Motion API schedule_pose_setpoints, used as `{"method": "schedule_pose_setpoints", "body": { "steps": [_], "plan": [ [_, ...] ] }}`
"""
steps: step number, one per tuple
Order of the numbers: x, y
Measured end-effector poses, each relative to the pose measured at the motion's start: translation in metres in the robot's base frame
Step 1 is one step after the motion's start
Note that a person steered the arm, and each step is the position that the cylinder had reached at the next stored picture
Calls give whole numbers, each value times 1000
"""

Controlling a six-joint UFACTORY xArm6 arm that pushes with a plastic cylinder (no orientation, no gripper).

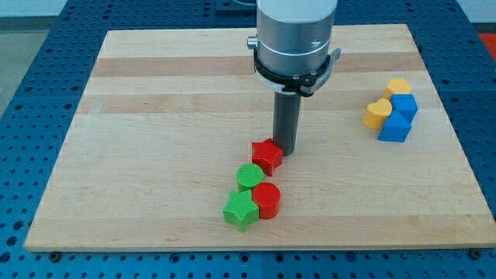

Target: Move the red star closer to the green circle

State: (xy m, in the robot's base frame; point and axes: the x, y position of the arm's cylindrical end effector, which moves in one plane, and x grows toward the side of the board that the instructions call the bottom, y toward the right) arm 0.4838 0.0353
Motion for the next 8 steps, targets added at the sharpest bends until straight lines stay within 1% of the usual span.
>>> {"method": "schedule_pose_setpoints", "body": {
  "steps": [2, 3, 5, 7, 8],
  "plan": [
    [-6, -2],
    [-17, -3],
    [-25, -31],
    [2, -29],
    [6, -27]
  ]
}}
